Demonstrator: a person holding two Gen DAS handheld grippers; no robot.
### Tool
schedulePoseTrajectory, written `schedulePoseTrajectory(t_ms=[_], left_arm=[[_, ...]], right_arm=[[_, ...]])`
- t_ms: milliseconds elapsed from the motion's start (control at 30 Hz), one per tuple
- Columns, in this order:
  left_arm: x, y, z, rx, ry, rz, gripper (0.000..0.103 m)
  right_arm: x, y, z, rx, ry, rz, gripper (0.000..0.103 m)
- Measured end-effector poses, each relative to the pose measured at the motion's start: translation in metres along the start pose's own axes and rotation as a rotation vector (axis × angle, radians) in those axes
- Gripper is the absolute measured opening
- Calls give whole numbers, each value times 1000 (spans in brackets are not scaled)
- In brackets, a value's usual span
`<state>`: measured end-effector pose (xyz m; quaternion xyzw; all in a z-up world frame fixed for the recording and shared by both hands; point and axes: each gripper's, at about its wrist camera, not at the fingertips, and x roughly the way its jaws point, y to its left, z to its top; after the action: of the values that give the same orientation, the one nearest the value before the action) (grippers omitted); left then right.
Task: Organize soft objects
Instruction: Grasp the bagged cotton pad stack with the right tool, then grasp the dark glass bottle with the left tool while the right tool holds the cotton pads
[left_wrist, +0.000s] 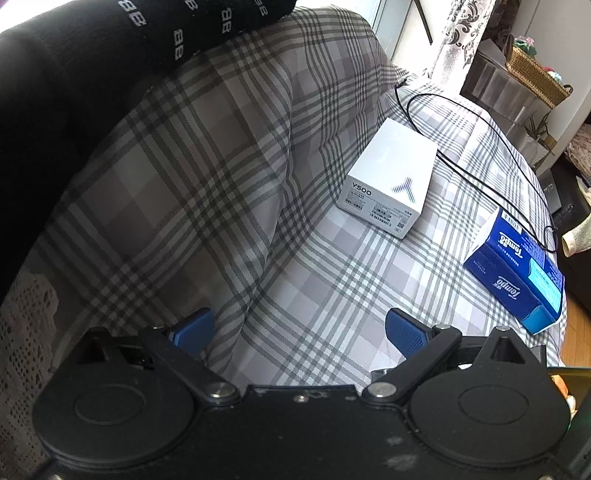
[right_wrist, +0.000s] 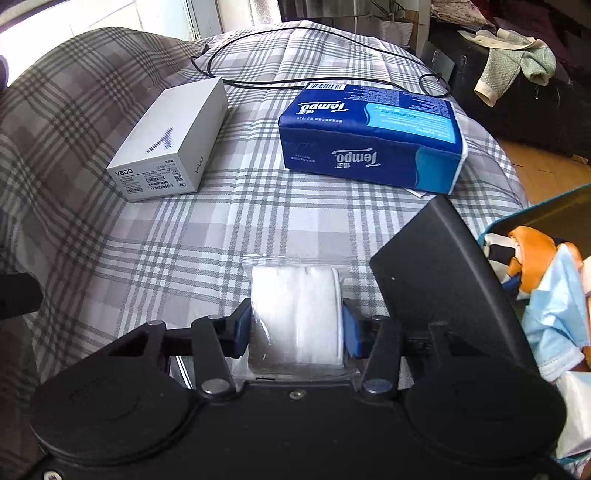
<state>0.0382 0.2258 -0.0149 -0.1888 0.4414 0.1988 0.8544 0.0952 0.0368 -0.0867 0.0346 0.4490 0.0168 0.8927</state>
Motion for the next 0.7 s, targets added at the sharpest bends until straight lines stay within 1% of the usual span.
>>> schedulePoseTrajectory(t_ms=[100, 333, 467, 567, 633, 700], left_arm=[[7, -3, -3, 23, 29, -6, 99], [22, -9, -14, 62, 102, -29, 99], [30, -15, -24, 87, 143, -33, 99], [35, -21, -34, 111, 180, -50, 99], [37, -25, -40, 130, 191, -49, 99], [38, -30, -44, 153, 177, -43, 99]], right_arm=[[-17, -8, -8, 1, -5, 5, 49], [-55, -25, -40, -28, 0, 16, 49], [-70, -33, -57, -46, 4, 19, 49], [-78, -39, -68, -56, -1, 14, 49], [-82, -45, -75, -49, 1, 16, 49], [-84, -50, -81, -37, 0, 18, 49]])
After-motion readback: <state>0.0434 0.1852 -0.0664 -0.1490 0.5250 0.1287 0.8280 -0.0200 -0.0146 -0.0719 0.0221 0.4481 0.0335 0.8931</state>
